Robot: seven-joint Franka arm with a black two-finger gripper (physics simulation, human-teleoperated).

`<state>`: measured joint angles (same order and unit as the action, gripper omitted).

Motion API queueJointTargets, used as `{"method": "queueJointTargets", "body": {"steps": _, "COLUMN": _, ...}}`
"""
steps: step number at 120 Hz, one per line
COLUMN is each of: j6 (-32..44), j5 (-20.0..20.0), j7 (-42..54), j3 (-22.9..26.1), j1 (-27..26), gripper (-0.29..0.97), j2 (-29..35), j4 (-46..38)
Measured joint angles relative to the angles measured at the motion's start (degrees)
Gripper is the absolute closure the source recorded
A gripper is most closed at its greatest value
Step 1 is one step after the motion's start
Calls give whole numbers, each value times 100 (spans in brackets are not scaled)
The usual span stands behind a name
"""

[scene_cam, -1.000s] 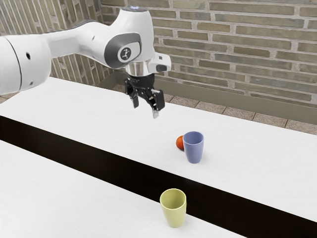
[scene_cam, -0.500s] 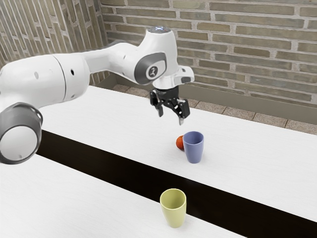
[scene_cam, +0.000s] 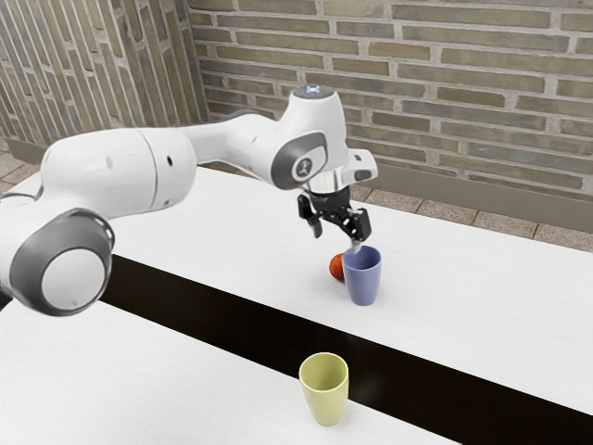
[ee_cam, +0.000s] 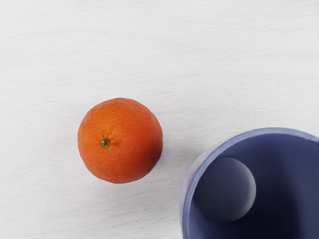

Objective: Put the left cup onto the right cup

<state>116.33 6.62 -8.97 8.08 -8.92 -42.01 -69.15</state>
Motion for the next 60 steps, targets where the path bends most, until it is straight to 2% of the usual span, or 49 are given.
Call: {"method": "queueJointTargets", "body": {"steps": 60, "j6": 341, "j5": -32, "j7": -92, "j3": -6, "j1": -18, "gripper": 0, "j2": -397, "j4": 19}}
